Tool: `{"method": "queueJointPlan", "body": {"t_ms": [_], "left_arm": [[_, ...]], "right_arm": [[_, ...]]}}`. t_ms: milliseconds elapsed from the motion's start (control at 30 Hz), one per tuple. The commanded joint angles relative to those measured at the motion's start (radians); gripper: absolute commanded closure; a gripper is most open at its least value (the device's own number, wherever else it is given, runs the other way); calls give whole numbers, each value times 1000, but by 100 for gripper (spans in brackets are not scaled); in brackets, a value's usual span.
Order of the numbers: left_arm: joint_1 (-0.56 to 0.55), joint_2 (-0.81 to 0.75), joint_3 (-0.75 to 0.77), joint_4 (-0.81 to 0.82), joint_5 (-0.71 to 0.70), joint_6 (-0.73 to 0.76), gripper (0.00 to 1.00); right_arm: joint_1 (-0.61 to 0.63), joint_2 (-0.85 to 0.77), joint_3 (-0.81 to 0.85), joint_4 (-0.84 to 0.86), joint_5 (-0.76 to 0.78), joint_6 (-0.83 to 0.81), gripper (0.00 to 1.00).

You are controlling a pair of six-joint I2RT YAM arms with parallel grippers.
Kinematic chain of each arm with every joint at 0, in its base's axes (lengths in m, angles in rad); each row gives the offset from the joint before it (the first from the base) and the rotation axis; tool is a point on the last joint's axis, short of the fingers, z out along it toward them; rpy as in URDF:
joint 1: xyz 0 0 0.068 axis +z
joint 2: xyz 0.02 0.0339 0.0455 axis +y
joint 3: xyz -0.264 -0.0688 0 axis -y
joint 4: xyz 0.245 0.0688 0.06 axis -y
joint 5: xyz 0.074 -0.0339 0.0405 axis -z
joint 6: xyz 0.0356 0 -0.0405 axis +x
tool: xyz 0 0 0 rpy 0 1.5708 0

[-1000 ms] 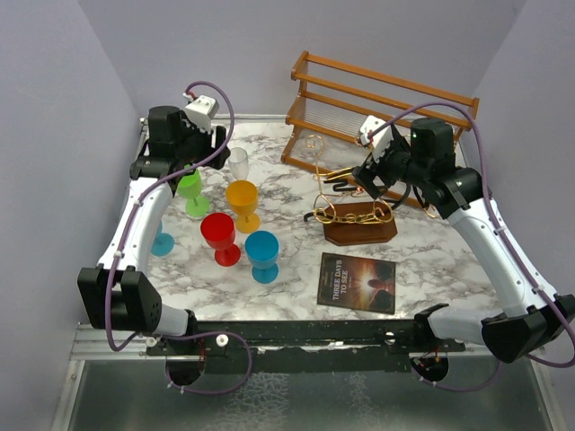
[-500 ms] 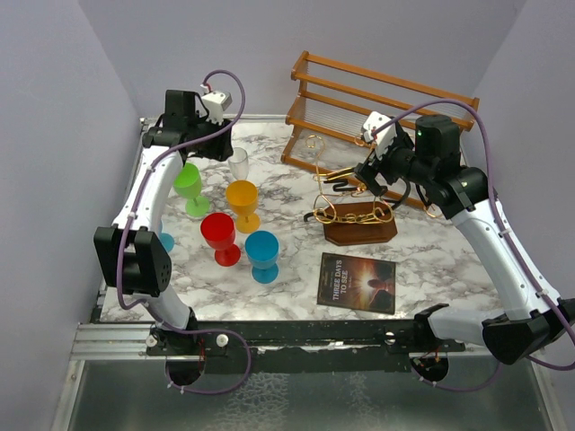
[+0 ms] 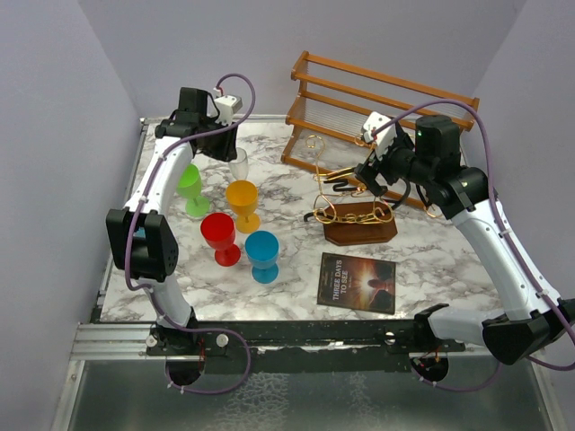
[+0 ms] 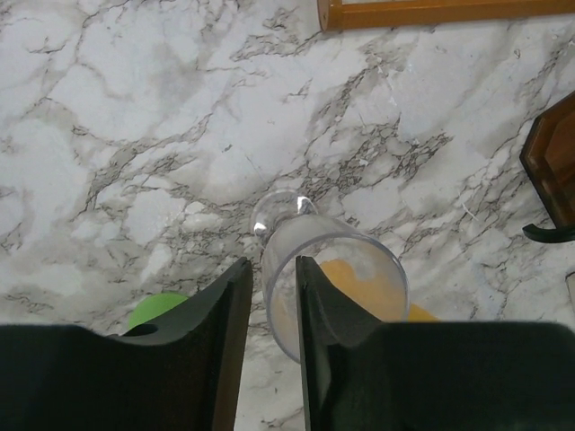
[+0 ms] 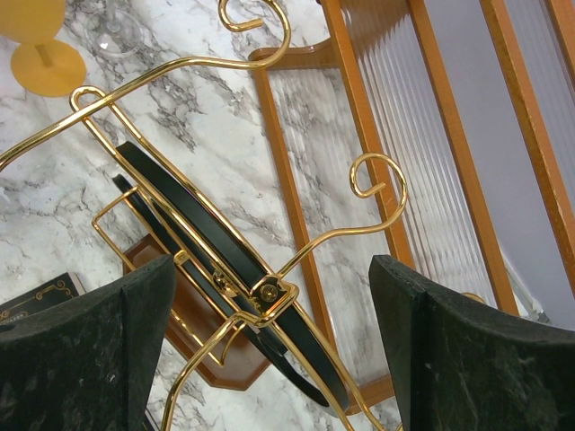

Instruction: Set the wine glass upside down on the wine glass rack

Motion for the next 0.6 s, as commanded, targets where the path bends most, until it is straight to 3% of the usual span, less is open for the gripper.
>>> {"method": "queueJointPlan", "body": {"t_ms": [0, 233, 567], "left_arm": [[-10, 20, 56, -26, -12, 12, 75], [-12, 29, 97, -49, -28, 34, 99], [-11, -43, 187, -2, -101, 43, 100]], "right_arm": [[8, -12, 39, -14, 14, -16, 12], [8, -3, 50, 4, 26, -24, 12], [8, 62, 150, 93, 3, 41, 11]]}}
